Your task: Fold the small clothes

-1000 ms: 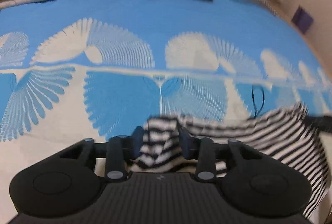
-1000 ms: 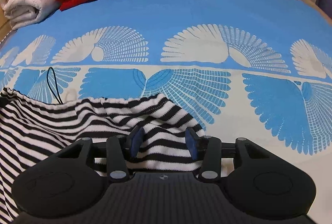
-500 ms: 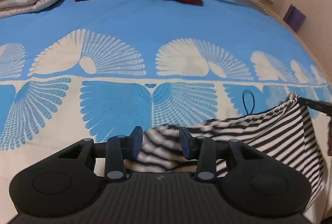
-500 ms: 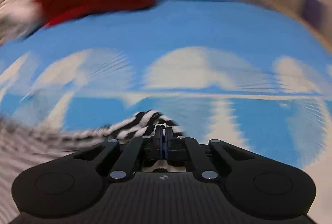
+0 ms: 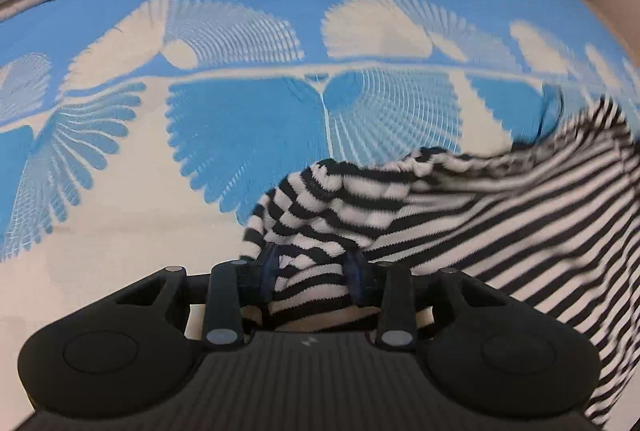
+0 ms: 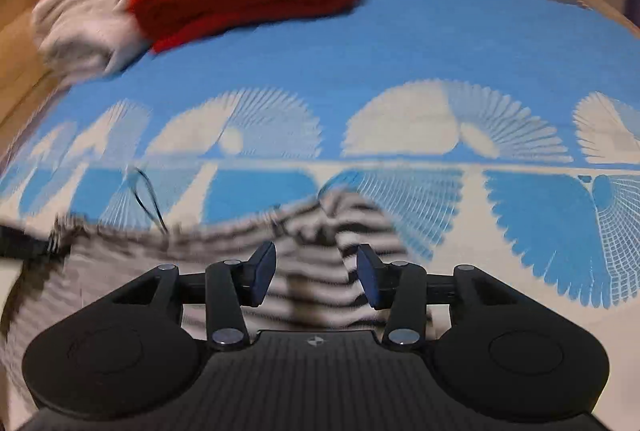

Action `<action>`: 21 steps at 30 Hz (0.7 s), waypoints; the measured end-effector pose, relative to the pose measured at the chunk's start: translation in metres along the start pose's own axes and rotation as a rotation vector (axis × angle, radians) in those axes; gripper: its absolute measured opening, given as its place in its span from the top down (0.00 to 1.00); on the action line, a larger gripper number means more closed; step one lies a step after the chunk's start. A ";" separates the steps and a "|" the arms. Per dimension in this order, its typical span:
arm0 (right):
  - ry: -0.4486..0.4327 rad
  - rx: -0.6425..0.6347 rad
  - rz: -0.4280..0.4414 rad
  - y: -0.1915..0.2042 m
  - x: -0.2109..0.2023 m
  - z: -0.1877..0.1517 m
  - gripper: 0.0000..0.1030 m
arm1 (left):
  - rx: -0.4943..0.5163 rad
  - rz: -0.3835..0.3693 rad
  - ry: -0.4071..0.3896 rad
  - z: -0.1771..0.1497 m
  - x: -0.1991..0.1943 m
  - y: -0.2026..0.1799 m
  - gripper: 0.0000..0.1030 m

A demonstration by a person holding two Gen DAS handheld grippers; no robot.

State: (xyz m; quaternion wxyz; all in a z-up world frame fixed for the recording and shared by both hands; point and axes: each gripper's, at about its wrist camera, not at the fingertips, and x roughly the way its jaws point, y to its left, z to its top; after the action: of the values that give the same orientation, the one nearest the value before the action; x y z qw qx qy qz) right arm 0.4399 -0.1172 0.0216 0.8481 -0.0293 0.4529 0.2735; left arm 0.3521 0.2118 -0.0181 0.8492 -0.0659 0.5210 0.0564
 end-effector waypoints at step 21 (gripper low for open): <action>0.324 -0.256 -0.225 -0.005 -0.069 -0.139 0.43 | 0.118 -0.024 -0.058 -0.086 -0.100 -0.066 0.61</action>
State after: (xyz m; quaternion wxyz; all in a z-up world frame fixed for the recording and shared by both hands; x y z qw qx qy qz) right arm 0.3068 -0.1929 -0.0067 0.7788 -0.2306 0.5386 0.2241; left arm 0.2419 0.1298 0.0363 0.8669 -0.0202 0.4978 0.0175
